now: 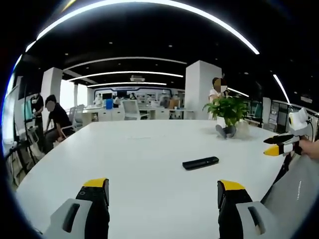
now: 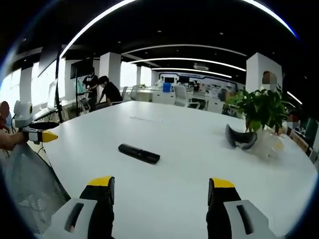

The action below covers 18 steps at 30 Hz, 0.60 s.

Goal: Press the specified remote control buttons in sequence, fully releasing each button before pressing the next.

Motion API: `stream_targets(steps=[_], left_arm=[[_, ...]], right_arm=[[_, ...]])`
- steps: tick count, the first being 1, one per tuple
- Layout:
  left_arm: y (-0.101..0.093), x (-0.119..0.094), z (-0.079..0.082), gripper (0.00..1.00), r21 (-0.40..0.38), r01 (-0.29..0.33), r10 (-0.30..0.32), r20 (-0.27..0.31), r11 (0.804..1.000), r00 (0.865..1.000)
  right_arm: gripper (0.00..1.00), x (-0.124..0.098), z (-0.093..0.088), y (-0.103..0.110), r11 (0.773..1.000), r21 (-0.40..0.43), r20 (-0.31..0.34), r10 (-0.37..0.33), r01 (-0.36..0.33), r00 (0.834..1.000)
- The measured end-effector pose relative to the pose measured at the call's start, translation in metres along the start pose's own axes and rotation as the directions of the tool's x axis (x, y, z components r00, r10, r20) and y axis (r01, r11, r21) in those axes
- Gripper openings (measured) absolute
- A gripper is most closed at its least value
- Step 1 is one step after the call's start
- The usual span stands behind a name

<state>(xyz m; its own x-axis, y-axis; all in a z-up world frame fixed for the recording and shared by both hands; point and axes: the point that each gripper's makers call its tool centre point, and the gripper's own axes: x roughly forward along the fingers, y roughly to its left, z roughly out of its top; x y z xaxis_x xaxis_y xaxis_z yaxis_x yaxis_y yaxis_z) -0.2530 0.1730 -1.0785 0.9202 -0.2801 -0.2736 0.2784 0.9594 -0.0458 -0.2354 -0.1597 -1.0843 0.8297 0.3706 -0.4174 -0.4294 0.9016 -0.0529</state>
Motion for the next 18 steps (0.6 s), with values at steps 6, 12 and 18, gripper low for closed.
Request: stream_targets(steps=[6,12,18], left_arm=[[0.0,0.0,0.002,0.94,0.001,0.004,-0.004,0.009,1.0,1.0],[0.0,0.002,-0.005,0.96,-0.005,0.002,-0.002,-0.03,1.0,1.0],[-0.003,0.001,-0.005,0.95,0.007,0.01,-0.01,-0.033,1.0,0.999]], right_arm=[[0.77,-0.001,0.006,0.001,0.999,0.038,0.033,0.015,-0.016,0.999],[0.74,-0.003,0.011,0.006,0.997,0.058,0.07,0.047,-0.051,0.996],[0.73,-0.004,0.012,0.006,0.997,0.049,0.075,0.049,-0.053,0.996]])
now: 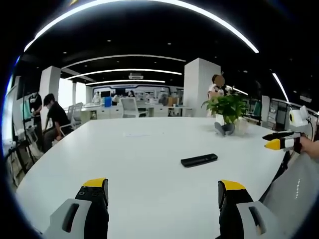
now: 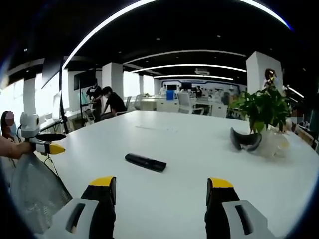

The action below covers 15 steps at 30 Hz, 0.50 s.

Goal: Press the specified remote control buttons in sequence, fully releasing each button before pressing the next.

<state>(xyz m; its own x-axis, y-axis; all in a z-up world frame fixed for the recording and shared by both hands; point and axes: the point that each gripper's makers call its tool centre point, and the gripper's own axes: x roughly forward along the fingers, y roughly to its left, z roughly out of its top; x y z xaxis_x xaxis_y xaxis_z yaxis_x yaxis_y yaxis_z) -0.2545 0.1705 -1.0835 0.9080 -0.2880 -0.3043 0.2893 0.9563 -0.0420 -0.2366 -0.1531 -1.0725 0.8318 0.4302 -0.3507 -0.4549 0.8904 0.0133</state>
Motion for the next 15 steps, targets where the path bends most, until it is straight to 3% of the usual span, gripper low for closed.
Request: stream_targets(steps=[5,15], left_arm=[[-0.0002,0.0002,-0.0019,0.95,0.027,-0.008,0.009,-0.015,1.0,1.0],[-0.0009,-0.0004,-0.0056,0.94,0.024,-0.01,0.011,-0.038,1.0,0.999]], right_arm=[[0.73,-0.0012,0.0018,-0.0052,0.998,0.068,0.023,-0.005,0.004,1.0],[0.7,-0.0012,0.0027,-0.0006,0.996,0.089,0.035,0.027,-0.03,0.999]])
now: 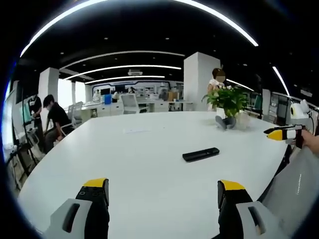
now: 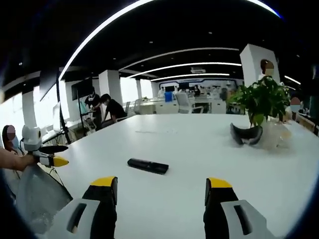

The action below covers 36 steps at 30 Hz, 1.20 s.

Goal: Press the specified remote control buttons in sequence, fully releasing each button before pressing the next.

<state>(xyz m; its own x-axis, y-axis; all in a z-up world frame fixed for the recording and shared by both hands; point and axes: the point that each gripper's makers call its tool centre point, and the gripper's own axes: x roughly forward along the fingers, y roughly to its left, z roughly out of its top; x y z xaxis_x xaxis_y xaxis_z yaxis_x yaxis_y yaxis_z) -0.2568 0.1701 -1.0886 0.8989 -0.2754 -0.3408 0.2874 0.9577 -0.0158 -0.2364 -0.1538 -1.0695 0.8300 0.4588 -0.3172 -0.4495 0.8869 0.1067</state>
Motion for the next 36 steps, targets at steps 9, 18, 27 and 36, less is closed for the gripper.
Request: stream_targets(steps=[9,18,27,36], left_arm=[[-0.014,0.004,-0.013,0.94,-0.022,0.07,-0.071,-0.069,0.997,0.995],[-0.054,0.004,-0.056,0.93,-0.02,0.315,-0.302,-0.341,0.949,0.89],[-0.07,0.017,-0.062,0.88,-0.007,0.461,-0.404,-0.49,0.888,0.772],[-0.077,0.057,-0.063,0.8,0.016,0.589,-0.457,-0.615,0.808,0.643]], right_arm=[[0.67,0.0,-0.004,-0.003,1.0,0.009,-0.019,-0.011,0.011,1.0],[0.62,-0.001,-0.015,-0.013,0.999,0.008,-0.076,-0.048,0.049,0.996],[0.61,-0.002,-0.014,-0.014,0.998,-0.013,-0.078,-0.062,0.061,0.995],[0.56,-0.003,-0.019,-0.017,0.997,-0.032,-0.11,-0.077,0.074,0.991]])
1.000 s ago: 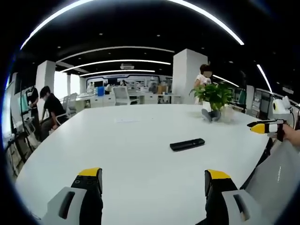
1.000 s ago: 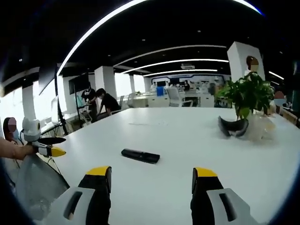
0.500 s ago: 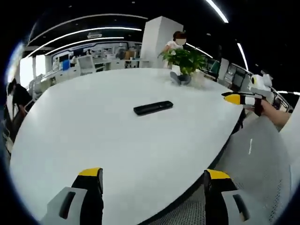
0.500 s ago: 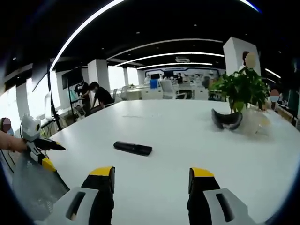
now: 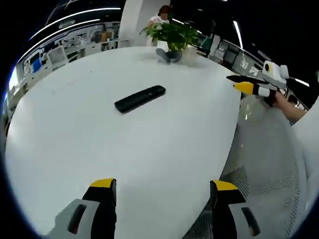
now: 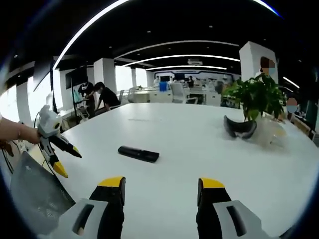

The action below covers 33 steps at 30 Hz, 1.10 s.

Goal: Press the specified remote control buttons in sequence, fully releasing each button before pressing the next.

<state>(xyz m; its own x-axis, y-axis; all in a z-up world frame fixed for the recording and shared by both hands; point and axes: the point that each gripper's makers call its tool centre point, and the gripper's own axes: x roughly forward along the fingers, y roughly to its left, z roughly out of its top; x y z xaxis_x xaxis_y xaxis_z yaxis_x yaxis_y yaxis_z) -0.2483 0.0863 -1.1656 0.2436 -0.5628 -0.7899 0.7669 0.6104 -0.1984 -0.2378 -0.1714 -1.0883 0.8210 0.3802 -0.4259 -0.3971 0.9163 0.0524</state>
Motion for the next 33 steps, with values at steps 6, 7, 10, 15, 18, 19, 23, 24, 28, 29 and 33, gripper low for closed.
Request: stream_targets(steps=[6,7,10,15,18,19,23,24,28,29,33], left_arm=[[0.01,0.017,0.02,0.78,0.059,0.03,-0.028,-0.034,0.998,0.999],[0.012,0.021,0.025,0.78,0.065,0.039,-0.037,-0.035,0.997,0.999],[0.017,0.028,0.033,0.78,0.069,0.061,-0.058,-0.043,0.996,0.997],[0.028,0.037,0.049,0.78,0.072,0.077,-0.074,-0.052,0.994,0.996],[0.035,0.04,0.055,0.78,0.082,0.076,-0.071,-0.061,0.994,0.996],[0.038,0.042,0.058,0.78,0.089,0.082,-0.076,-0.068,0.993,0.995],[0.048,0.049,0.071,0.77,0.063,0.108,-0.103,-0.077,0.992,0.992],[0.051,0.051,0.076,0.77,0.066,0.108,-0.103,-0.08,0.992,0.991],[0.063,0.057,0.079,0.76,0.162,0.091,-0.064,-0.164,0.983,0.984],[0.064,0.058,0.08,0.76,0.183,0.091,-0.058,-0.18,0.979,0.982],[0.067,0.065,0.088,0.76,0.245,0.105,-0.051,-0.217,0.964,0.975]], right_arm=[[0.54,-0.002,-0.001,-0.004,1.0,0.0,0.0,-0.022,0.022,1.0],[0.54,-0.002,-0.001,-0.005,1.0,0.0,0.0,-0.028,0.028,1.0],[0.53,-0.003,-0.002,-0.006,1.0,0.003,-0.004,-0.031,0.031,1.0],[0.52,-0.001,-0.004,-0.005,1.0,-0.009,-0.017,-0.025,0.025,1.0],[0.51,-0.001,-0.004,-0.004,1.0,-0.012,-0.022,-0.022,0.022,1.0],[0.51,-0.001,-0.004,-0.005,1.0,-0.012,-0.022,-0.021,0.021,1.0],[0.5,0.0,-0.004,-0.005,1.0,-0.008,-0.025,-0.018,0.018,1.0],[0.49,0.001,-0.005,-0.004,1.0,-0.008,-0.028,-0.015,0.015,0.999],[0.48,0.001,-0.005,-0.004,1.0,-0.011,-0.034,-0.012,0.011,0.999],[0.48,0.001,-0.006,-0.004,1.0,-0.01,-0.035,-0.011,0.011,0.999],[0.47,0.002,-0.006,-0.005,1.0,-0.007,-0.035,-0.012,0.012,0.999]])
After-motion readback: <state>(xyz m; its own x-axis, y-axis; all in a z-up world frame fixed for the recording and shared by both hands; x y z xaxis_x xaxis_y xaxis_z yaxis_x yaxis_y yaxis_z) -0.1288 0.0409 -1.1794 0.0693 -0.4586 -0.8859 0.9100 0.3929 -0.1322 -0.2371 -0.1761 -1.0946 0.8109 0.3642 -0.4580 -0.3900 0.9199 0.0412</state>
